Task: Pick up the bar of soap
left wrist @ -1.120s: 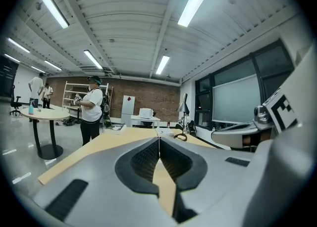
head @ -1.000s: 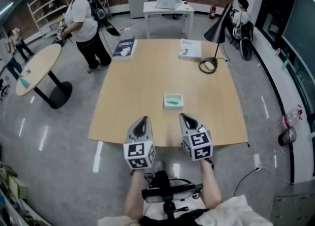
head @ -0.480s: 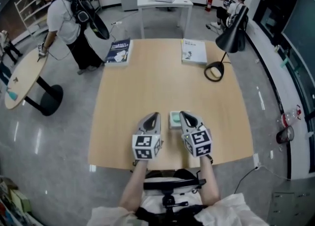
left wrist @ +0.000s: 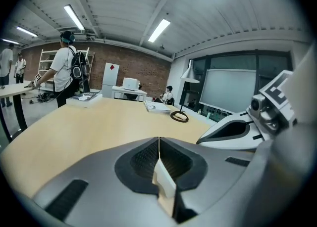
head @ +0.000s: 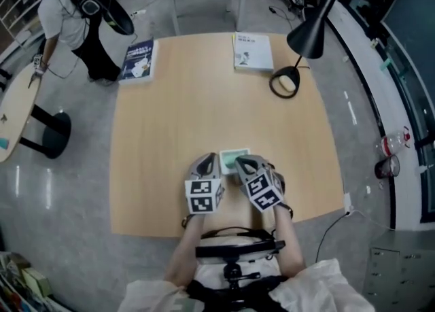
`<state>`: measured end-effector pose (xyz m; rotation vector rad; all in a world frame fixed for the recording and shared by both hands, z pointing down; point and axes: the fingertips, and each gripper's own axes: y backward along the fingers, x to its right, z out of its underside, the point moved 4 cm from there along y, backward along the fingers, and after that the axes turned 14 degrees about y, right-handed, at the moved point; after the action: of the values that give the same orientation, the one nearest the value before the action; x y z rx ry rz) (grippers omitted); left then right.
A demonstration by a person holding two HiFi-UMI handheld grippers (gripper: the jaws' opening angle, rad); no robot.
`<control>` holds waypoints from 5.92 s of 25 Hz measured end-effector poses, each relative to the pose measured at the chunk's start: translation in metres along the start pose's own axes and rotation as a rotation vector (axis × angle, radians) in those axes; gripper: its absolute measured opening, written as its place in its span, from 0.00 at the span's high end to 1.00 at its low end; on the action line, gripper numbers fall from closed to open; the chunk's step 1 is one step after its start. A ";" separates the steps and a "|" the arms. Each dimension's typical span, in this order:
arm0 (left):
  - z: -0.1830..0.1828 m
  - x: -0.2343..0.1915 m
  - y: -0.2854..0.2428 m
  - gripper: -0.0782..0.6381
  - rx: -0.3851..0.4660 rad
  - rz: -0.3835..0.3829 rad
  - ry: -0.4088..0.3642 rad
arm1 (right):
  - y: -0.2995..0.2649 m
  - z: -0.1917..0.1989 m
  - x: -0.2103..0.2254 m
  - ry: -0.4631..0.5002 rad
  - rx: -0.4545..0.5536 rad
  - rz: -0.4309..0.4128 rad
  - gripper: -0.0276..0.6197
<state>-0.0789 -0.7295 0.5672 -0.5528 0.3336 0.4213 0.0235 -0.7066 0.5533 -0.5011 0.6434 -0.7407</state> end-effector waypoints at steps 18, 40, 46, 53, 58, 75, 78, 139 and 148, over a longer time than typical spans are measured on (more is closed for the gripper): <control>0.031 0.005 -0.034 0.87 -0.111 -0.063 0.034 | -0.058 0.043 -0.022 0.738 -0.300 -0.325 0.74; 0.030 -0.008 -0.029 0.87 -0.127 -0.095 0.049 | -0.081 0.038 -0.021 0.613 -0.336 -0.336 0.78; 0.023 -0.008 -0.023 0.87 -0.102 -0.092 0.055 | -0.080 0.039 -0.019 0.594 -0.286 -0.342 0.78; 0.002 -0.020 -0.010 0.87 -0.028 -0.117 0.078 | -0.069 0.027 -0.005 0.451 -0.231 -0.327 0.78; -0.021 -0.013 -0.005 0.87 0.036 -0.103 0.094 | -0.044 -0.002 0.017 0.262 -0.095 -0.232 0.78; -0.035 0.021 -0.004 0.87 0.083 -0.043 0.145 | 0.041 0.017 0.101 -0.944 0.445 0.101 0.78; -0.033 0.029 -0.006 0.87 0.082 -0.040 0.136 | 0.047 0.021 0.101 -0.935 0.444 0.105 0.78; 0.296 0.276 0.507 0.87 0.281 0.008 -0.027 | 0.566 0.186 -0.403 -0.785 0.491 0.293 0.78; 0.306 0.318 0.612 0.87 0.404 -0.021 -0.065 | 0.631 0.162 -0.461 -0.734 0.582 0.208 0.78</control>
<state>-0.0331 0.0080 0.4166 -0.1481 0.3390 0.3389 0.1604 0.0713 0.4376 -0.1344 -0.2111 -0.4622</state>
